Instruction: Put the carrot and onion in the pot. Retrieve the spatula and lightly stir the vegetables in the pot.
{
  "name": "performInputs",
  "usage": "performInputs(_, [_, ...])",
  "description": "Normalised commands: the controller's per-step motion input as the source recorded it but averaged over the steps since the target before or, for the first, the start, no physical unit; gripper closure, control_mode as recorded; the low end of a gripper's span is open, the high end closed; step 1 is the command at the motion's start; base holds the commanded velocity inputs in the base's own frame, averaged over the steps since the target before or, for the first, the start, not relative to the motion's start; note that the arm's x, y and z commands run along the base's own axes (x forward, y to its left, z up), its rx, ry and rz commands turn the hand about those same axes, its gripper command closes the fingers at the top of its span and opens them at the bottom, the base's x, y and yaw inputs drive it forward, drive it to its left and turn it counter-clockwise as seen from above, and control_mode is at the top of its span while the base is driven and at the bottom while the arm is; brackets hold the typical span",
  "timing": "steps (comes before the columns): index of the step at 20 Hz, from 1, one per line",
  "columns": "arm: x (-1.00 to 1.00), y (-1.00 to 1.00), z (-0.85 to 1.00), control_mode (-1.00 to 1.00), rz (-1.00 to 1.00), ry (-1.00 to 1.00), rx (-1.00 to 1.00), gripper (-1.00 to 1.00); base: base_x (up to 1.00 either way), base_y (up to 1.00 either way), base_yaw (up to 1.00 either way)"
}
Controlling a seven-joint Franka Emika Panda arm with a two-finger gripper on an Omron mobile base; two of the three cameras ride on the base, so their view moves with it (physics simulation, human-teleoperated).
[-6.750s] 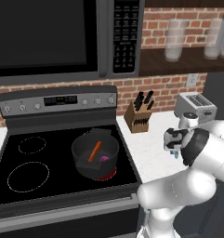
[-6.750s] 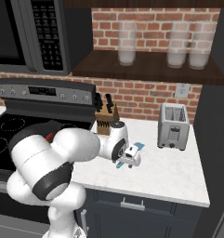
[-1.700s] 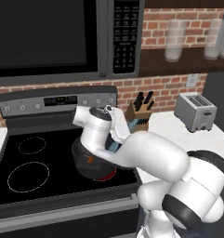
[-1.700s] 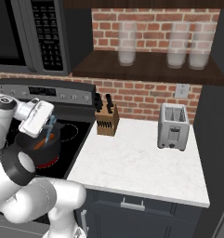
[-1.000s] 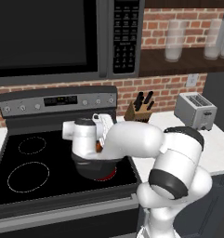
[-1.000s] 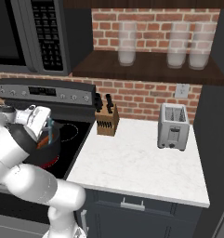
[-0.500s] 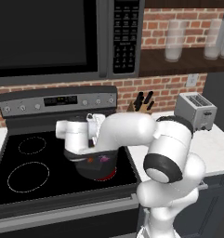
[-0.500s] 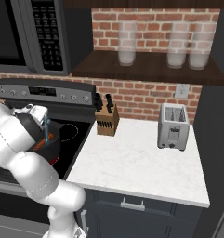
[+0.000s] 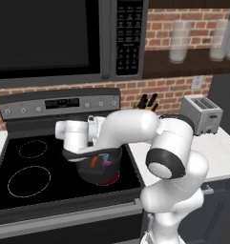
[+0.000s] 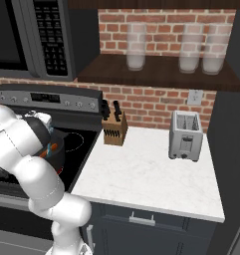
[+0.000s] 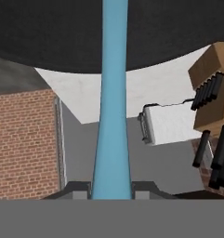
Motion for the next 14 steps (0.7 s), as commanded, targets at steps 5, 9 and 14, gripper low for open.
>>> performInputs(5, [-0.06,0.00,0.23,-1.00,-0.04,0.05,0.05,1.00,0.00,0.00,0.00])
performInputs(9, [-0.29,-0.03,0.12,-1.00,0.00,0.00,0.00,1.00,0.00,0.00,0.00])
performInputs(14, [-0.26,-0.10,0.03,-1.00,0.00,0.00,0.00,1.00,0.00,0.00,0.00])
